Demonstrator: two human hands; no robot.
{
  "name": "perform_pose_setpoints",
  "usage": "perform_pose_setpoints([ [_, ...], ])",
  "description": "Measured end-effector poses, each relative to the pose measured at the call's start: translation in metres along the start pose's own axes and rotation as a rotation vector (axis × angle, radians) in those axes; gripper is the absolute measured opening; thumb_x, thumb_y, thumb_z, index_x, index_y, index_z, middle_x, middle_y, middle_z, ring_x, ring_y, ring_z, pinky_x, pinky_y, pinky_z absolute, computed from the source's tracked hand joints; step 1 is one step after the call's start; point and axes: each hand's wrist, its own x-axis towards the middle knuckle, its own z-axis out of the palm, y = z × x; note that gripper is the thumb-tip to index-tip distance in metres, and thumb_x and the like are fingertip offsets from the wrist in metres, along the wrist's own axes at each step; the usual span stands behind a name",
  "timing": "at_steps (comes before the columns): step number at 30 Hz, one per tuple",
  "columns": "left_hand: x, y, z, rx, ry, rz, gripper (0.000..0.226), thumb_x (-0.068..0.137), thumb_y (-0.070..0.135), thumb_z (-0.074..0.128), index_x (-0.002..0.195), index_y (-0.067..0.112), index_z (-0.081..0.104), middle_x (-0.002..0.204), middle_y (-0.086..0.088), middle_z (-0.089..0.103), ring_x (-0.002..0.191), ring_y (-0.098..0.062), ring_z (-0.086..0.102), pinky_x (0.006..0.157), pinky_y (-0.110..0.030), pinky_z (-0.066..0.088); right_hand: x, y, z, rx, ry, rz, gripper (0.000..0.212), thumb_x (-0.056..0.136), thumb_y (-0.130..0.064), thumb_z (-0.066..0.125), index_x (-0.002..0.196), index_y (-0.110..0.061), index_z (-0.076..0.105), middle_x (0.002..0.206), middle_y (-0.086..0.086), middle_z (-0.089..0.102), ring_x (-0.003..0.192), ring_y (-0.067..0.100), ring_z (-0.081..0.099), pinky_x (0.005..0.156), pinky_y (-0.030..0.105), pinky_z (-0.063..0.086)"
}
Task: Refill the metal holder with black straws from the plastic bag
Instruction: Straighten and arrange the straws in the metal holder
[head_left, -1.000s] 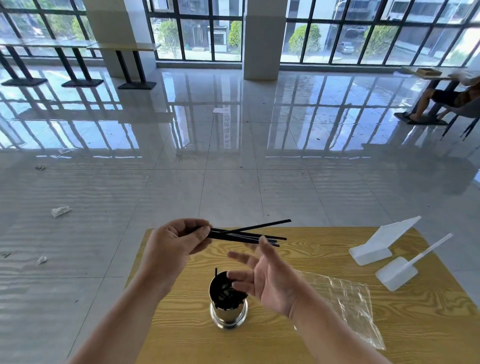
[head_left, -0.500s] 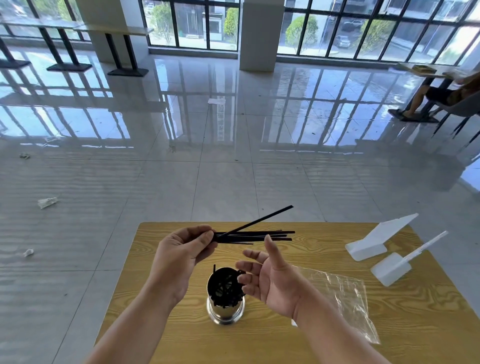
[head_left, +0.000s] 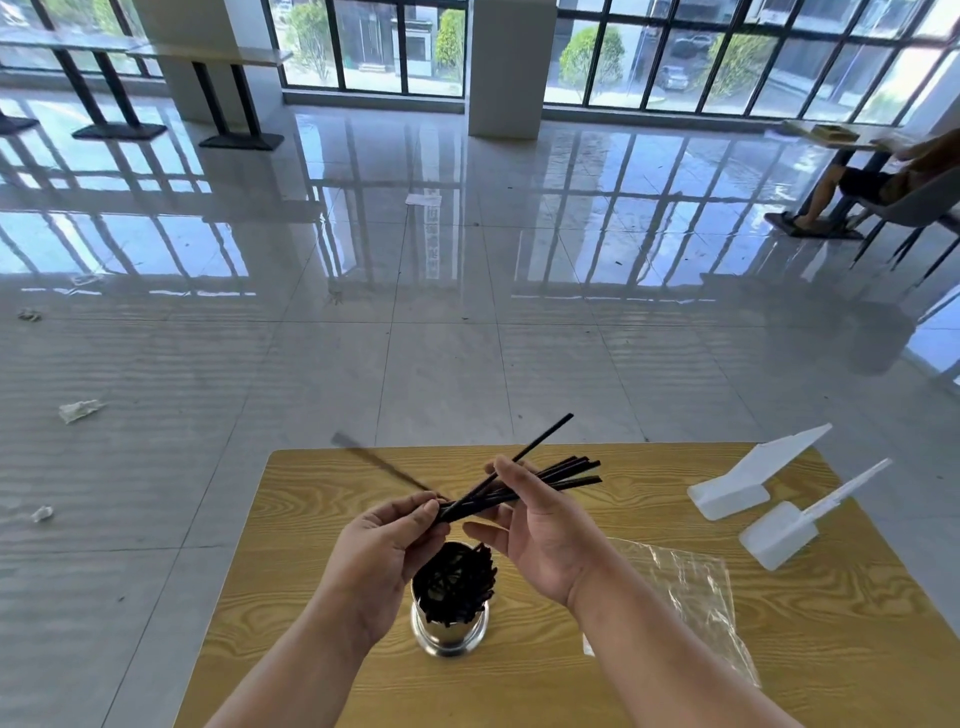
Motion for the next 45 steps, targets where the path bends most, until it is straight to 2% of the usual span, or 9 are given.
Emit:
perform_pose_setpoints([
  [6,0.006,-0.014,-0.011,0.041,-0.015,-0.048,0.016,0.072,0.006,0.080,0.088,0.002,0.083,0.097,-0.020,0.079,0.078,-0.022,0.078,0.065,-0.025,0.063,0.004,0.007,-0.001,-0.128,0.099,-0.032,0.014,0.091,-0.026,0.080,0.088,-0.013,0.078,0.093,0.014,0.075,0.095,0.030,0.078,0.081,0.045,0.063],
  [10,0.008,-0.021,-0.019,0.093,-0.037,-0.078,0.016,0.087,0.001,0.074,0.102,-0.001,0.077,0.104,-0.024,0.079,0.086,-0.025,0.079,0.069,-0.027,0.064,0.008,0.012,-0.005,-0.316,0.175,-0.060,0.027,0.101,-0.024,0.065,0.082,-0.011,0.078,0.091,0.015,0.078,0.093,0.032,0.079,0.084,0.043,0.065],
  [16,0.017,-0.021,-0.036,0.540,0.075,0.057,0.010,0.096,0.015,0.074,0.105,0.016,0.078,0.095,-0.006,0.082,0.074,-0.017,0.076,0.069,-0.030,0.062,0.011,0.007,-0.010,-0.598,0.287,-0.214,0.024,0.103,-0.025,0.070,0.082,-0.020,0.082,0.087,0.012,0.080,0.086,0.025,0.080,0.075,0.034,0.067],
  [21,0.027,-0.024,-0.065,0.804,0.230,0.201,0.006,0.094,0.018,0.073,0.092,0.023,0.075,0.079,0.003,0.078,0.059,-0.012,0.071,0.055,-0.029,0.061,0.013,0.019,-0.012,-0.937,0.266,-0.352,0.025,0.100,-0.027,0.073,0.075,-0.021,0.073,0.064,-0.009,0.069,0.056,0.006,0.063,0.056,0.018,0.050],
  [25,0.039,-0.034,-0.097,1.122,0.339,0.269,0.005,0.092,0.028,0.069,0.090,0.031,0.073,0.073,0.006,0.073,0.062,-0.016,0.068,0.055,-0.038,0.058,0.013,0.044,-0.011,-0.982,0.247,-0.329,0.014,0.096,-0.029,0.077,0.082,-0.027,0.074,0.079,-0.009,0.076,0.075,0.004,0.072,0.065,0.019,0.057],
  [32,0.079,-0.051,-0.168,1.863,0.316,0.197,0.057,0.099,0.036,0.056,0.151,0.017,0.044,0.149,-0.003,0.045,0.131,-0.022,0.053,0.102,-0.034,0.051,0.003,0.060,-0.020,-0.953,0.240,-0.302,0.003,0.095,-0.031,0.075,0.097,-0.034,0.074,0.099,-0.013,0.078,0.100,0.007,0.074,0.092,0.034,0.063],
  [37,0.115,-0.055,-0.187,2.092,0.254,0.184,0.068,0.106,0.027,0.045,0.164,0.008,0.015,0.167,-0.009,0.026,0.138,-0.022,0.046,0.109,-0.030,0.047,-0.008,0.055,-0.027,-0.934,0.307,-0.388,0.010,0.099,-0.024,0.070,0.092,-0.031,0.073,0.092,-0.010,0.077,0.088,0.012,0.074,0.083,0.028,0.061],
  [42,0.135,-0.052,-0.186,2.341,0.269,0.201,0.038,0.099,0.006,0.045,0.129,0.021,0.062,0.121,0.001,0.063,0.105,-0.015,0.063,0.083,-0.025,0.055,-0.015,0.053,-0.041,-0.899,0.311,-0.361,0.012,0.102,-0.015,0.069,0.093,-0.022,0.073,0.072,-0.014,0.068,0.058,-0.003,0.059,0.057,0.010,0.048],
  [45,0.143,-0.052,-0.181,2.369,0.232,0.142,0.033,0.094,0.000,0.052,0.109,0.024,0.070,0.105,0.005,0.069,0.094,-0.013,0.065,0.076,-0.025,0.052,-0.015,0.056,-0.042,-0.885,0.300,-0.337,0.012,0.102,-0.014,0.068,0.093,-0.020,0.073,0.069,-0.014,0.067,0.047,-0.003,0.051,0.049,0.010,0.042],
])
